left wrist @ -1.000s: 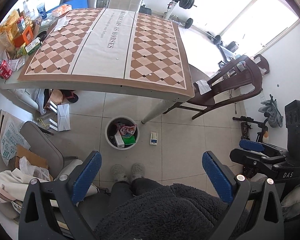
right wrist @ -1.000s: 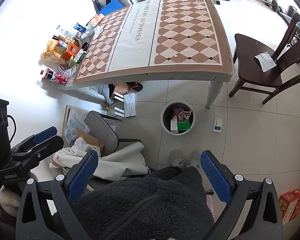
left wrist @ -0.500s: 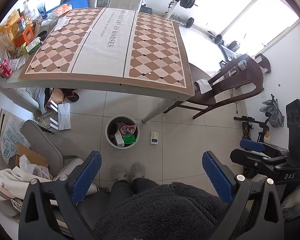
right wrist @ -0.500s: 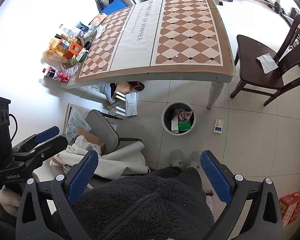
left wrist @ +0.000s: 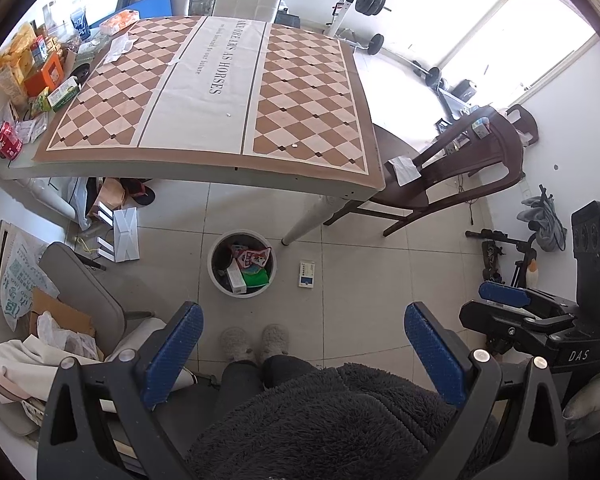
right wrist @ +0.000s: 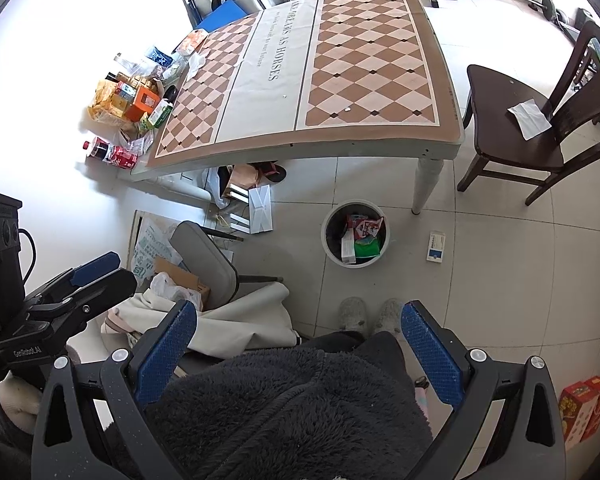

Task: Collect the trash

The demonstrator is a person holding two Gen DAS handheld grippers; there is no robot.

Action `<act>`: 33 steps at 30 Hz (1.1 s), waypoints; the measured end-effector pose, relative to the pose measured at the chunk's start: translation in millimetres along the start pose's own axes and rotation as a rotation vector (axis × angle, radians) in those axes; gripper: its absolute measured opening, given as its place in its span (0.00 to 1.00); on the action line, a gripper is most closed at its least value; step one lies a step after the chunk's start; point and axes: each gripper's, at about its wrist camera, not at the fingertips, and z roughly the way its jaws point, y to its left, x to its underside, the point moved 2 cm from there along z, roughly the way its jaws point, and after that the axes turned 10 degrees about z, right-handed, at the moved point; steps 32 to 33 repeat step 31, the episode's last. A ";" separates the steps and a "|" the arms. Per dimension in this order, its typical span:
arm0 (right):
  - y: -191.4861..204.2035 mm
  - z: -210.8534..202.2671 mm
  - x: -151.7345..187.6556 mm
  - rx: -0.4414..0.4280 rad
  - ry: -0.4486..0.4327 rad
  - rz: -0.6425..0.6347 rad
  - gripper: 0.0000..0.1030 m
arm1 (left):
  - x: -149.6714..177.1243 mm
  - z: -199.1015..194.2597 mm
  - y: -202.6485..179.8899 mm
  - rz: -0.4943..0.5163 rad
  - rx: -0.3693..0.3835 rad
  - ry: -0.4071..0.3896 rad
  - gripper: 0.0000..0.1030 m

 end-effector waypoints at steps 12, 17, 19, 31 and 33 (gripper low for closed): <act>-0.6 -0.5 1.8 -0.002 0.000 0.002 1.00 | 0.9 -0.4 -1.5 -0.001 -0.002 -0.003 1.00; -0.4 -1.1 2.3 -0.003 -0.001 0.002 1.00 | 1.7 -1.0 -2.0 0.000 -0.002 -0.003 1.00; -0.2 -0.7 2.3 -0.002 -0.001 0.002 1.00 | 1.6 -0.8 -1.8 0.000 -0.002 -0.003 1.00; -0.1 -0.8 3.4 -0.004 -0.002 0.003 1.00 | -1.9 -4.0 -6.4 0.005 -0.003 -0.010 1.00; -0.1 -0.8 3.4 -0.004 -0.002 0.003 1.00 | -1.9 -4.0 -6.4 0.005 -0.003 -0.010 1.00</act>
